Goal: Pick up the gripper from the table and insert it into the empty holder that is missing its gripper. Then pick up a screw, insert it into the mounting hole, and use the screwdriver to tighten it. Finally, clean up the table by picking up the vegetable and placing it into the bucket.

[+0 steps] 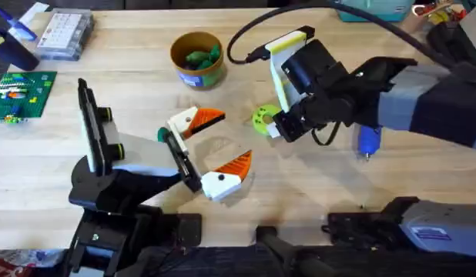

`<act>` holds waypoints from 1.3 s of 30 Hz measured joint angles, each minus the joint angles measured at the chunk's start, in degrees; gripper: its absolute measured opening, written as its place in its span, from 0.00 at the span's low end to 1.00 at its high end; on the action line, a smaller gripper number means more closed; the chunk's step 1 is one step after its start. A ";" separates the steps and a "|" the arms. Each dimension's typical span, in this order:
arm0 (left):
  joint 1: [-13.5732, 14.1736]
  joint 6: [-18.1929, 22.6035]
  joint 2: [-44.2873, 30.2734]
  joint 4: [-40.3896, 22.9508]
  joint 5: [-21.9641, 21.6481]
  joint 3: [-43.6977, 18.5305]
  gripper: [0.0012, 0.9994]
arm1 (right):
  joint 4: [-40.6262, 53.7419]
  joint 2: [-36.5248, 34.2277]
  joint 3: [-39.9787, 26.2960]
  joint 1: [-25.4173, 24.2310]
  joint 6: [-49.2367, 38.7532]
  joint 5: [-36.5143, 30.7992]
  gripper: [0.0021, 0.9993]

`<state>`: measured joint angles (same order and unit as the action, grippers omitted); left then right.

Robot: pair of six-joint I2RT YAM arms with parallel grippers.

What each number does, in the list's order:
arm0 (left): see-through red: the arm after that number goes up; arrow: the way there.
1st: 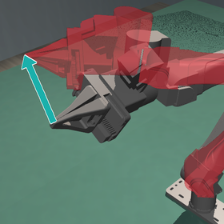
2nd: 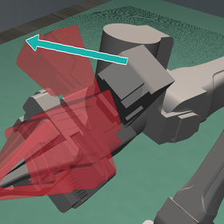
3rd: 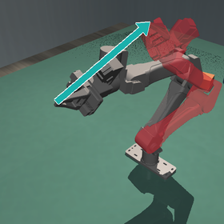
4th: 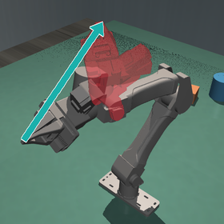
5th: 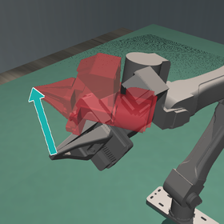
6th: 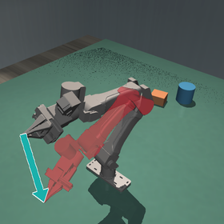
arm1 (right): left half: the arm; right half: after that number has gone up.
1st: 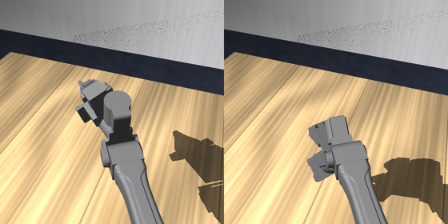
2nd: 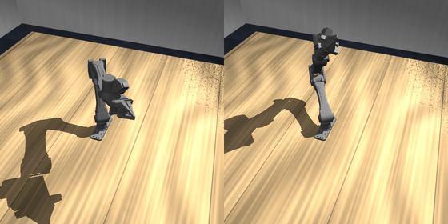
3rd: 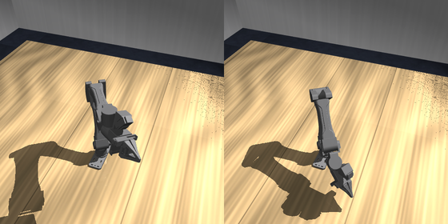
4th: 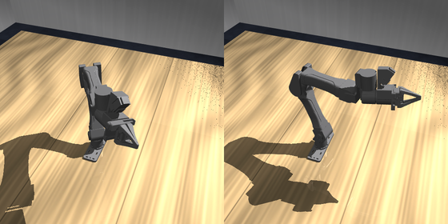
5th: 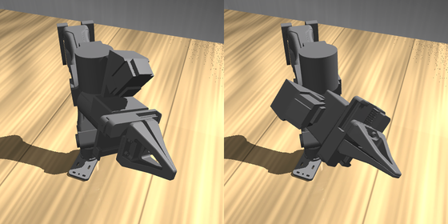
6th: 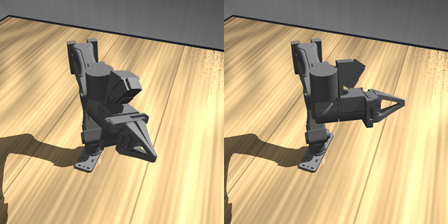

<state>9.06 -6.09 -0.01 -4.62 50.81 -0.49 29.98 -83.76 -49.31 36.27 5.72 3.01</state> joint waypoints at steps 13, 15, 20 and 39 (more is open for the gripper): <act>0.00 0.00 0.00 0.00 0.00 0.00 0.99 | 0.22 0.01 0.01 0.00 0.00 -2.01 0.00; 0.00 0.00 0.00 0.00 0.00 0.00 0.99 | 0.21 0.00 0.01 0.00 0.00 -2.14 0.00; 0.00 0.00 0.00 0.00 0.00 0.00 0.99 | 0.11 0.00 0.01 0.00 0.00 -2.14 0.00; 0.00 0.00 0.00 0.00 0.00 0.00 0.99 | 17.70 5.56 -15.58 0.00 -0.01 -2.14 0.00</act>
<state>9.06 -6.09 -0.01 -4.62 50.81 -0.49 47.68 -78.19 -64.89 36.27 5.71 0.86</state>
